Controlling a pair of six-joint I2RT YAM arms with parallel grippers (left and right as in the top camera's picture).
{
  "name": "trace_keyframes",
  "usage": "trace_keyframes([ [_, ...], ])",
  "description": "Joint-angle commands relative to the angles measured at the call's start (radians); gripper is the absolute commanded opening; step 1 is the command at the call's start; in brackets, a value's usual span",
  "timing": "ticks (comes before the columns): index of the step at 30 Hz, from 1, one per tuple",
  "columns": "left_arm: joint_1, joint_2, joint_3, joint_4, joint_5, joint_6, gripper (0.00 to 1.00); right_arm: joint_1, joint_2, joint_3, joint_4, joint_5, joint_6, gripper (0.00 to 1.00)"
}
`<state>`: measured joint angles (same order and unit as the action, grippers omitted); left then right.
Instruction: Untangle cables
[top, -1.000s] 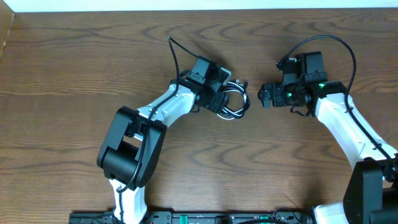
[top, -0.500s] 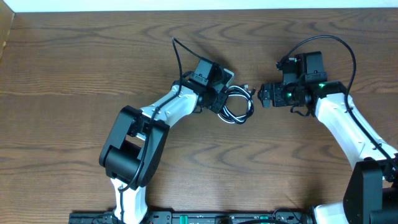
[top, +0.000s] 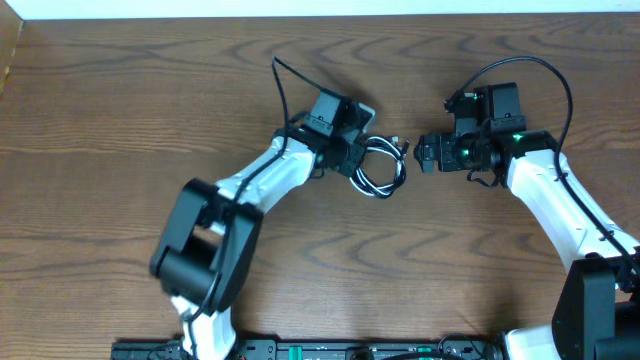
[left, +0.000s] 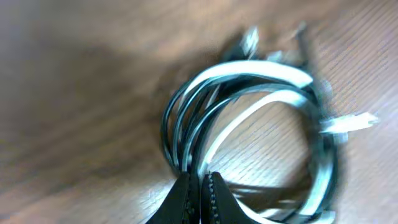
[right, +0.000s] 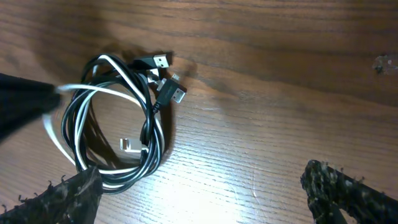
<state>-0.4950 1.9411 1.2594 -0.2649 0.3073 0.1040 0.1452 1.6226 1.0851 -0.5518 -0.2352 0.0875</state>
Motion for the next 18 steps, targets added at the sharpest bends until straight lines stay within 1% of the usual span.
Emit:
trace_keyframes([
  [1, -0.001, -0.151, 0.022, 0.001, -0.032, -0.014, 0.08, -0.002, 0.001, -0.006, -0.006, -0.004, 0.002, 0.99],
  [12, -0.001, -0.404, 0.024, 0.001, -0.032, -0.016, 0.07, -0.001, 0.001, -0.006, -0.008, -0.067, 0.002, 0.99],
  [18, 0.0, -0.453, 0.024, -0.012, -0.056, -0.02, 0.07, -0.001, 0.001, -0.006, -0.008, -0.091, 0.002, 0.99],
])
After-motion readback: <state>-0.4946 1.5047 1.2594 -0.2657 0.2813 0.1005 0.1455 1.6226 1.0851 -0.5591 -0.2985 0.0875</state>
